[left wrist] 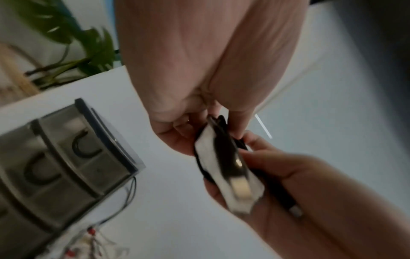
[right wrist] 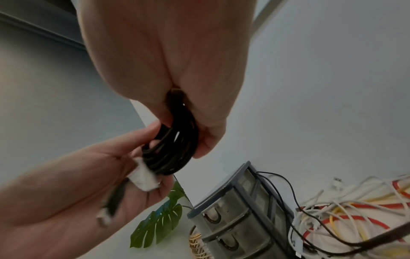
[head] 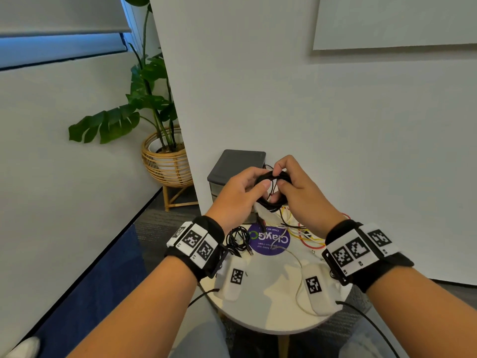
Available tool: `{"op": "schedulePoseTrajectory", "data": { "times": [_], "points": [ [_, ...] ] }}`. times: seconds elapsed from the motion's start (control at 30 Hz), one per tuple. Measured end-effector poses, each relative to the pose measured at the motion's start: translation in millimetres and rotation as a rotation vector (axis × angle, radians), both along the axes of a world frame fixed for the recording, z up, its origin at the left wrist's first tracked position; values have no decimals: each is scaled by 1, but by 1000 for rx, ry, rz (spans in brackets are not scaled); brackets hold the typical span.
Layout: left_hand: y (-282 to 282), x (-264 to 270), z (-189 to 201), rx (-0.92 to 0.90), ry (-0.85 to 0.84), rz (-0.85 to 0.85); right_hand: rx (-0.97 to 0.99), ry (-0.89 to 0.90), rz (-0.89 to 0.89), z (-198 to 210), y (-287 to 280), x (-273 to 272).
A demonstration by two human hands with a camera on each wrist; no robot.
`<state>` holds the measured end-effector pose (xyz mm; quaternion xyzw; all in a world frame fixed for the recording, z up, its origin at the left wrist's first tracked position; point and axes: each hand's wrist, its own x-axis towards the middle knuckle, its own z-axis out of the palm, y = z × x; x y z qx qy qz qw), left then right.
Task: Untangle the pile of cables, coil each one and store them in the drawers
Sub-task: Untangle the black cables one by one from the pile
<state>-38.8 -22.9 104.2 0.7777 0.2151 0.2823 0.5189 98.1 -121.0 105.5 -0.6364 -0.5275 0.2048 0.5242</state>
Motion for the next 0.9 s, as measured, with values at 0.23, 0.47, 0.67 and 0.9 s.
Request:
{"op": "schedulePoseTrajectory", "data": {
  "times": [0.23, 0.47, 0.67, 0.9],
  "points": [
    [-4, -9, -18, -198, 131, -124, -68, 35, -57, -29, -8, 8],
    [0, -7, -44, -246, 226, -112, -45, 57, -72, -48, -14, 21],
    [19, -7, -64, -421, 135, 18, -128, 62, -43, -88, -25, 50],
    [13, 14, -87, -510, 42, 2, -94, 129, -170, -100, -8, 63]
  ]
}}
